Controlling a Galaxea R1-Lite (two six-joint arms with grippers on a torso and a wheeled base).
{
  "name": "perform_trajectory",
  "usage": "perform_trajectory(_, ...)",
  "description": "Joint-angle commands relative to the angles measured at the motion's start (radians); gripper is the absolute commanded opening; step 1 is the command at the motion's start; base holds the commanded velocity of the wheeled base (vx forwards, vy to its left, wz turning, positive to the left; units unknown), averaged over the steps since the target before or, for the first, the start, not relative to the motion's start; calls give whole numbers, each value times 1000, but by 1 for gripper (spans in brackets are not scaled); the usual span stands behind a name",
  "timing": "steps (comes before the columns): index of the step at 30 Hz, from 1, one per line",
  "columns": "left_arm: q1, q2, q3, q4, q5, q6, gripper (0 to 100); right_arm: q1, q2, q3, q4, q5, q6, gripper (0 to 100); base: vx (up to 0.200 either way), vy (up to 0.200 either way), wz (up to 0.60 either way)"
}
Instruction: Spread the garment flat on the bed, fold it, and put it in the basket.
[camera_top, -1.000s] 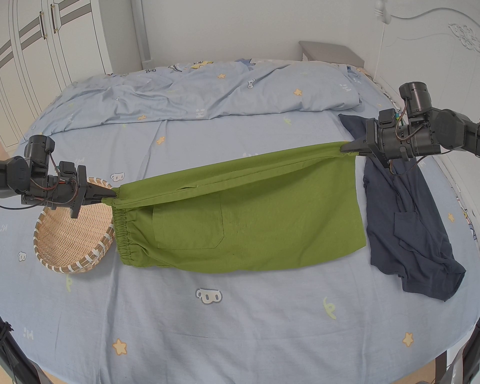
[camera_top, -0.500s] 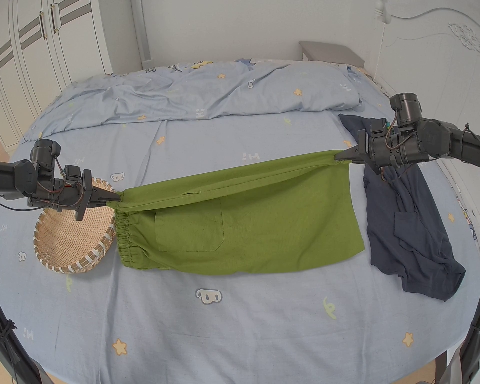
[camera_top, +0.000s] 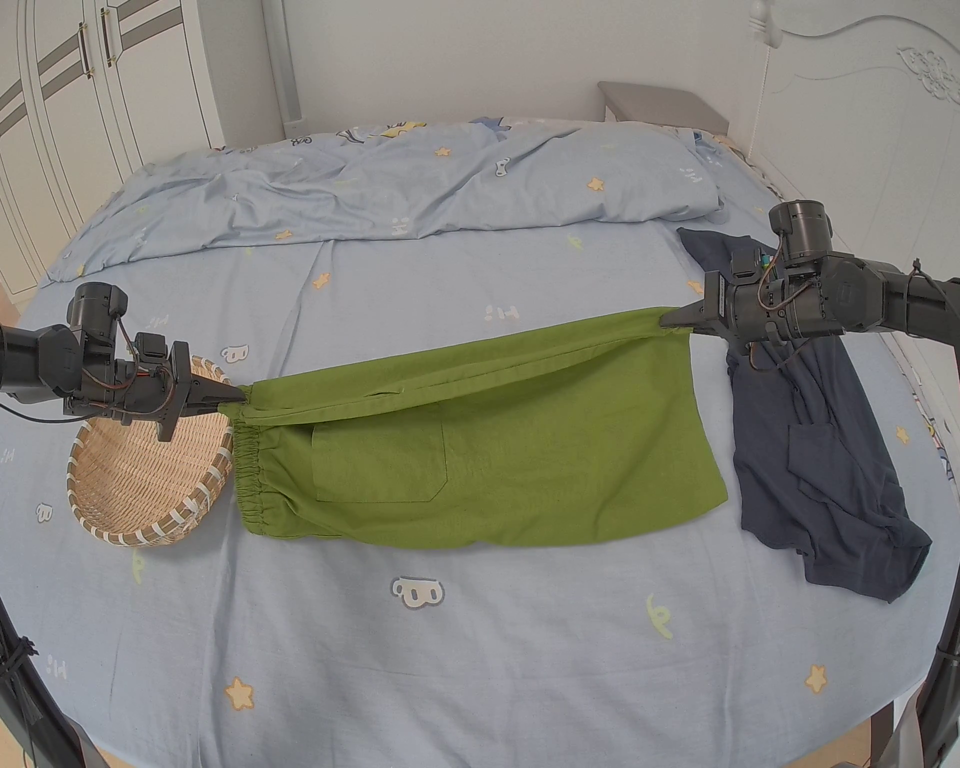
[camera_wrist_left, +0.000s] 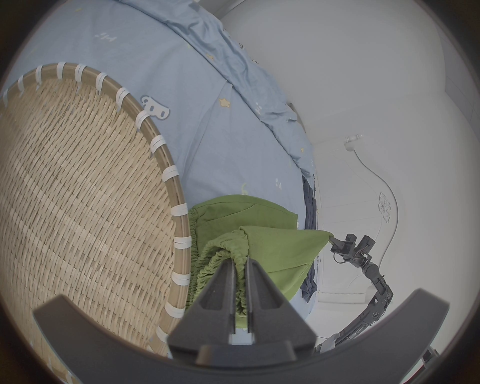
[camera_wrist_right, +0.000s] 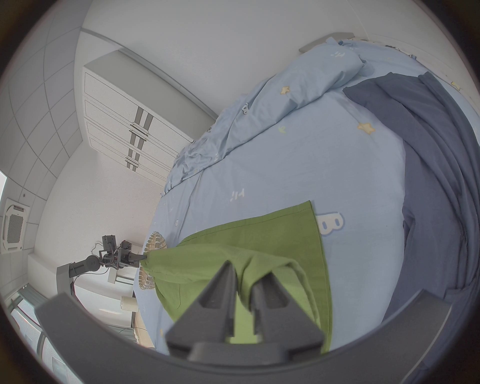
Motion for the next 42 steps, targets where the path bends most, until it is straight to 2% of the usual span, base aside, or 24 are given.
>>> perform_trajectory(1, 0, 15, -3, 0, 1, -2, 0, -1, 2, 11, -7, 1, 1, 100, 0, 0, 0)
perform_trajectory(17, -26, 7, -6, 0, -1, -4, 0, 14, -17, 89, -24, 4, -3, 100, 0, 0, 0)
perform_trajectory(18, -26, 15, -14, -3, -1, -4, 100, 13, -28, 101, -30, 6, -3, 100, 0, 0, 0)
perform_trajectory(24, -23, 18, -29, -17, -1, -25, 100, 22, -62, 142, -32, 7, -3, 100, 0, 0, 0)
perform_trajectory(30, -30, 3, -25, -45, -1, -85, 100, 24, -100, 192, -33, 4, -27, 100, 0, 0, 0)
perform_trajectory(37, -112, -2, -34, -52, -1, -113, 100, 22, -197, 313, -47, 6, -41, 100, 0, 0, 0)
perform_trajectory(42, -156, 35, -69, -84, 2, -111, 100, 22, -295, 465, -133, 13, -30, 100, 0, 0, 0)
